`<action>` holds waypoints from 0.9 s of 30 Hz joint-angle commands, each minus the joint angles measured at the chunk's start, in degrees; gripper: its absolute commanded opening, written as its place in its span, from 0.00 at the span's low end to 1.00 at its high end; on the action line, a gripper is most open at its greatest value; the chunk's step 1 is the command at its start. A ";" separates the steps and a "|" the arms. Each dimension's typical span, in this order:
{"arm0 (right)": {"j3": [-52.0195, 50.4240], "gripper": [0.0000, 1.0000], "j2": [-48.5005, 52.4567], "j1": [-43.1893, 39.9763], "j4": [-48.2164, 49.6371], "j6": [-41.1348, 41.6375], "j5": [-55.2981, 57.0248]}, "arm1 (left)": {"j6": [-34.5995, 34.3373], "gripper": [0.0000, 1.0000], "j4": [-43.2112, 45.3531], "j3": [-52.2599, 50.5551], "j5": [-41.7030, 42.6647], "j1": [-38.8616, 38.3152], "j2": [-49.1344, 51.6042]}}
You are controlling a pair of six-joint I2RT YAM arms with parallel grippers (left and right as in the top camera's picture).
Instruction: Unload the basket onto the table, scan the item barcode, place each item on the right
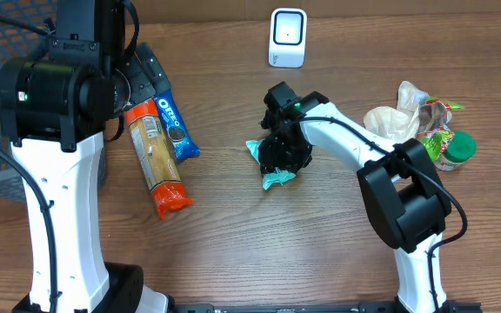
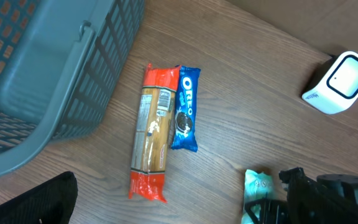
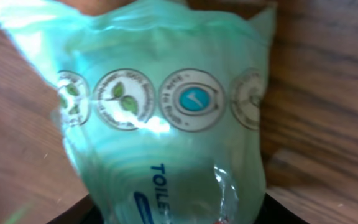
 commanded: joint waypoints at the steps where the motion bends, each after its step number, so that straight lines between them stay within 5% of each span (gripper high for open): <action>1: 0.72 0.53 -2.19 -1.57 -1.05 -2.19 -5.40 | -0.96 1.00 -0.11 -0.15 -0.98 0.31 -0.39; 8: 5.42 0.43 -2.29 -3.96 -9.79 -7.96 -12.59 | -0.96 1.00 -0.11 -0.15 -0.98 0.31 -0.39; 27: 12.81 0.47 -2.29 -12.31 -25.73 -19.02 -54.42 | -0.96 1.00 -0.11 -0.15 -0.98 0.31 -0.39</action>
